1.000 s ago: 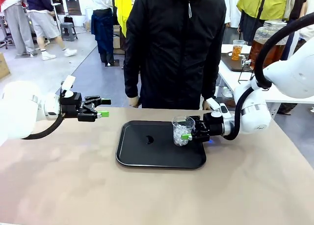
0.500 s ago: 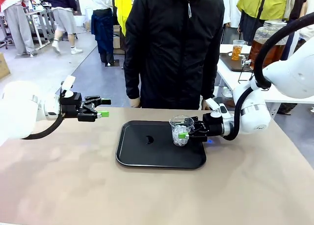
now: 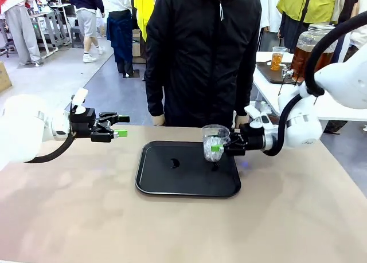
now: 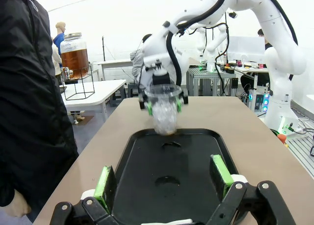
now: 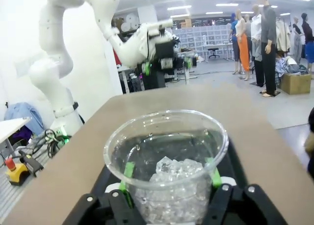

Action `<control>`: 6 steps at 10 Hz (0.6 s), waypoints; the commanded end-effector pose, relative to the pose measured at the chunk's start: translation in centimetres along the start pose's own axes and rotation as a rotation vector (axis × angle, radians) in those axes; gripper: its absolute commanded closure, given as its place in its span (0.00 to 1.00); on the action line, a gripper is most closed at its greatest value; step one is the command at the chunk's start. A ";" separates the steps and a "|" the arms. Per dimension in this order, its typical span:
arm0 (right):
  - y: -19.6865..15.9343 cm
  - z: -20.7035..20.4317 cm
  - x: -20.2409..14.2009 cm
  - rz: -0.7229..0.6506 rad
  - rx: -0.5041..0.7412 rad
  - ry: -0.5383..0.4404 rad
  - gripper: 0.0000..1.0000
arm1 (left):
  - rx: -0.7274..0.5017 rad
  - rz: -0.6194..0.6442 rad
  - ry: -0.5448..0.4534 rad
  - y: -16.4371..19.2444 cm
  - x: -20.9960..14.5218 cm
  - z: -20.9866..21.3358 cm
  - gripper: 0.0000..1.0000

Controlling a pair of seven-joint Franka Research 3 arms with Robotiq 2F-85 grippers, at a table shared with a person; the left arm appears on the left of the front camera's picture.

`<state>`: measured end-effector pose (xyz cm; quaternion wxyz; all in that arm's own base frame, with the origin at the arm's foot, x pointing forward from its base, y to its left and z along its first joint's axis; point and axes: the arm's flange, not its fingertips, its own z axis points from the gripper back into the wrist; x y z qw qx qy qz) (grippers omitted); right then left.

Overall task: Pour the drink into the iced cup.
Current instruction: Pick up the iced cup indicated by the human and present it to them.

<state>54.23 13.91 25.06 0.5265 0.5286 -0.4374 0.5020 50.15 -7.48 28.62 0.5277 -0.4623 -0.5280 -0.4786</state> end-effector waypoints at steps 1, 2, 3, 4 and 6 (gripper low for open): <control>-0.4 1.0 6.2 -0.033 -0.031 -0.022 0.31 | 0.002 -0.003 0.003 0.0 0.1 0.0 0.00; -1.0 1.3 8.3 -0.039 -0.045 -0.011 0.31 | 0.002 -0.003 0.003 0.0 0.1 0.0 0.00; -1.6 1.5 10.0 -0.033 -0.063 -0.007 0.31 | 0.002 -0.003 0.003 0.0 0.1 0.0 0.00; -2.0 1.6 11.4 -0.028 -0.074 -0.009 0.31 | 0.002 -0.003 0.003 0.0 0.1 0.0 0.00; -1.2 2.0 11.0 -0.007 -0.044 -0.001 0.31 | 0.002 -0.003 0.003 0.0 0.1 0.0 0.00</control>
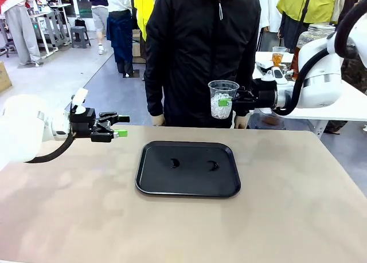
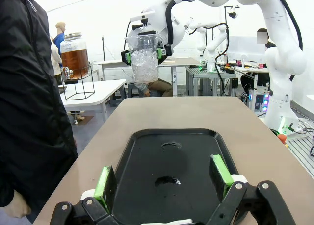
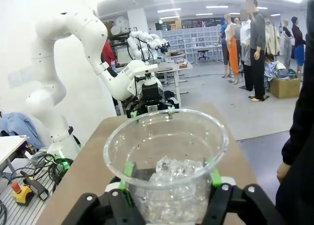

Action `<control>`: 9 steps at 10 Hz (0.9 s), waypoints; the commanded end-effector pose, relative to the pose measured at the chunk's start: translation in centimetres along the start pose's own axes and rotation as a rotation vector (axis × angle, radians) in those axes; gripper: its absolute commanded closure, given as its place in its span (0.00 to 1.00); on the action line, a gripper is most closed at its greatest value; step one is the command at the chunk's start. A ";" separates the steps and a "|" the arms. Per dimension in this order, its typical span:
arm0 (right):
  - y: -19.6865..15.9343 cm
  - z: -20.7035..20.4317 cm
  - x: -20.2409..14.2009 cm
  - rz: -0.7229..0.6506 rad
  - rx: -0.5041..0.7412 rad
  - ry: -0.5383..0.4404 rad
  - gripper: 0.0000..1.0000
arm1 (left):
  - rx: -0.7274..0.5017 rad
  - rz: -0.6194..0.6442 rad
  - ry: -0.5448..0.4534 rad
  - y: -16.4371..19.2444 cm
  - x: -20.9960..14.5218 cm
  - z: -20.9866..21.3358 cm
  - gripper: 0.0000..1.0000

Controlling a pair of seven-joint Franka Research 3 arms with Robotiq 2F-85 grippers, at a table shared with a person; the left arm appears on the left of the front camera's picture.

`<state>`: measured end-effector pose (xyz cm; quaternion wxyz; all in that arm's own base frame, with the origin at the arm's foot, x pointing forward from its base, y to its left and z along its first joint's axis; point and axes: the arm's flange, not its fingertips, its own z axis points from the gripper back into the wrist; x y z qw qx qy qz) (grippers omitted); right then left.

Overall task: Pour the drink into the iced cup.
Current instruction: Pick up the iced cup indicated by the human and present it to them, then open the gripper to release the iced cup you were holding.

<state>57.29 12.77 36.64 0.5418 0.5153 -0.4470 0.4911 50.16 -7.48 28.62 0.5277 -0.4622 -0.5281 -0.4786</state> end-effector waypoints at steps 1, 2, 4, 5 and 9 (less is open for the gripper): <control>0.4 0.0 -0.8 -0.002 0.005 -0.006 0.31 | 0.001 -0.002 0.003 -0.1 0.1 0.0 0.00; 0.4 0.0 -0.8 -0.002 0.005 -0.006 0.31 | 0.001 -0.002 0.003 -0.1 0.1 0.0 0.00; 0.4 0.0 -0.8 -0.002 0.005 -0.006 0.31 | 0.001 -0.002 0.003 -0.1 0.1 0.0 0.00; 0.4 0.0 -0.8 -0.002 0.005 -0.006 0.31 | 0.001 -0.002 0.003 -0.1 0.1 0.0 0.00; 0.4 0.0 -0.8 -0.002 0.005 -0.006 0.31 | 0.001 -0.002 0.003 -0.1 0.1 0.0 0.00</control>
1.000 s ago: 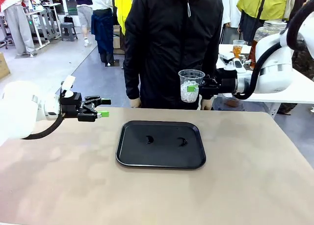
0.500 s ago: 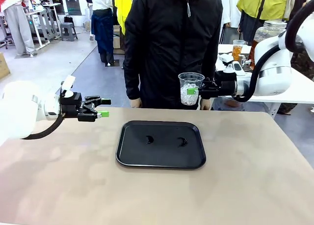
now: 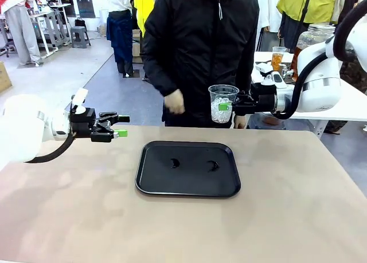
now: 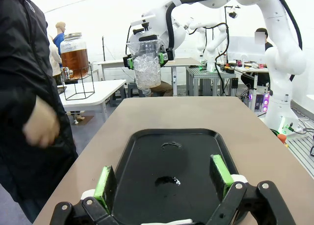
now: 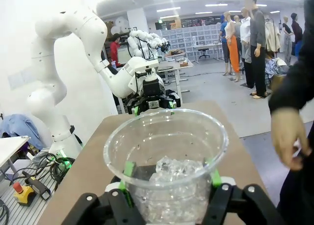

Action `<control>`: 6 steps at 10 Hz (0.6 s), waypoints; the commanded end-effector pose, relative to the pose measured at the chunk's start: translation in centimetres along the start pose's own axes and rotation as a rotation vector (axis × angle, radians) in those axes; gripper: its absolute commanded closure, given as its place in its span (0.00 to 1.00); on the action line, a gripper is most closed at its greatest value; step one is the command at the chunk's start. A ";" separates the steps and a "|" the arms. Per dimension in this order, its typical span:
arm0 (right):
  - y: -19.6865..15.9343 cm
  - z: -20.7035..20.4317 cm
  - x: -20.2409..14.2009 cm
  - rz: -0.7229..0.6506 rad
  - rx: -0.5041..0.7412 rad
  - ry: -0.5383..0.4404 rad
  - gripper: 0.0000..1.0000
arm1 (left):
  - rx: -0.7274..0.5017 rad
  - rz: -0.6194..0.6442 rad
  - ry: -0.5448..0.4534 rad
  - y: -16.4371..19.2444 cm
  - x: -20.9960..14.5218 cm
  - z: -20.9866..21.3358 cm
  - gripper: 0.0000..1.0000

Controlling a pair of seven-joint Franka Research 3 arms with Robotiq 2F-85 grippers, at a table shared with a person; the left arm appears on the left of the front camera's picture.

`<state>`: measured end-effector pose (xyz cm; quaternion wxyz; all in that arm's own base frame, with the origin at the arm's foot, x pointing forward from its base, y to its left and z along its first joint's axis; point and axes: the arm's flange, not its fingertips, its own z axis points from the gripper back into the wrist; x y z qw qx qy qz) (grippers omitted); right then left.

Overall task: Pour the drink into the iced cup.
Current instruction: Open the gripper to release the iced cup you were holding.

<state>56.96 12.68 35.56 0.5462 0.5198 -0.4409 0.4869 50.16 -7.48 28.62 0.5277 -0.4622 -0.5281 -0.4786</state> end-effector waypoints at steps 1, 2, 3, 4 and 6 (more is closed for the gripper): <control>0.2 0.0 0.3 0.017 0.002 -0.007 0.31 | 0.001 -0.002 0.003 -0.1 0.1 0.0 0.00; 0.2 0.0 0.3 0.017 0.002 -0.007 0.31 | 0.001 -0.002 0.003 -0.1 0.1 0.0 0.00; 0.2 0.0 0.3 0.017 0.002 -0.007 0.31 | 0.001 -0.002 0.003 -0.1 0.1 0.0 0.00; 0.2 0.0 0.3 0.017 0.002 -0.007 0.31 | 0.001 -0.002 0.003 -0.1 0.1 0.0 0.00; 0.2 0.0 0.3 0.017 0.002 -0.007 0.31 | 0.001 -0.002 0.003 -0.1 0.1 0.0 0.00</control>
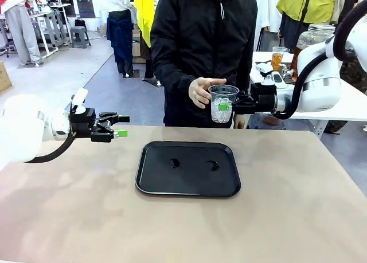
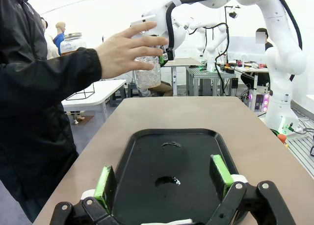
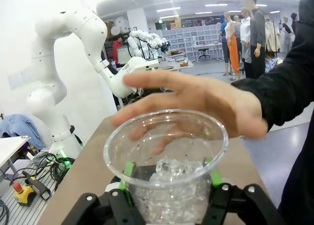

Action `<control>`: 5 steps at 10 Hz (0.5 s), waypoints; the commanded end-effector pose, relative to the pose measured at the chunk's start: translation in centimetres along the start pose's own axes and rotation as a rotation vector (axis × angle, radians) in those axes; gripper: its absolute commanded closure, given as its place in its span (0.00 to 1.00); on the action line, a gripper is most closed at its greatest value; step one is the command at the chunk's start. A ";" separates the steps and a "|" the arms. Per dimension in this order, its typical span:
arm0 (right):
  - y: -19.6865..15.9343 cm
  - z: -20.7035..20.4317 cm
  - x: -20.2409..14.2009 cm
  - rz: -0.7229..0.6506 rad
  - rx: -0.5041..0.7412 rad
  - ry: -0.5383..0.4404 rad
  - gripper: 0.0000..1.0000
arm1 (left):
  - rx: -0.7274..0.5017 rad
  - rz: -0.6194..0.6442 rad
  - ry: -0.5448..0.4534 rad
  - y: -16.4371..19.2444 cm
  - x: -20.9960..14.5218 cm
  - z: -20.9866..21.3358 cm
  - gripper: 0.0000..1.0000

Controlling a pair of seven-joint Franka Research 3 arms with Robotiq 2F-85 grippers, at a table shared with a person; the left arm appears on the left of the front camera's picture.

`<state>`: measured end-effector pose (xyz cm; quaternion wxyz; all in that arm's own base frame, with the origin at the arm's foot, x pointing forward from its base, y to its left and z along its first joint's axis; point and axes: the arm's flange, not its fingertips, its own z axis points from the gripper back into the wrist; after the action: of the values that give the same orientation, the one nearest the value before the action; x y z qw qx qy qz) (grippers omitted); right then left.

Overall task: Pour the drink into the iced cup.
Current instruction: Open the gripper to release the iced cup you were holding.

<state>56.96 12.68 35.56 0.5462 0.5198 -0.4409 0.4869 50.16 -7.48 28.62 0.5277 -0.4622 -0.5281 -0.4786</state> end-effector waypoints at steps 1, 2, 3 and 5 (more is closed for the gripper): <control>0.2 0.0 0.3 0.017 0.002 -0.007 0.31 | 0.001 -0.002 0.003 -0.1 0.1 0.0 0.00; 0.2 0.0 0.3 0.017 0.002 -0.007 0.31 | 0.001 -0.002 0.003 -0.1 0.1 0.0 0.00; 0.2 0.0 0.3 0.017 0.002 -0.007 0.31 | 0.001 -0.002 0.003 -0.1 0.1 0.0 0.00; 0.2 0.0 0.3 0.017 0.002 -0.007 0.31 | 0.001 -0.002 0.003 -0.1 0.1 0.0 0.00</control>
<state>56.97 12.67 35.57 0.5462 0.5198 -0.4410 0.4869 50.16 -7.48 28.62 0.5277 -0.4622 -0.5281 -0.4786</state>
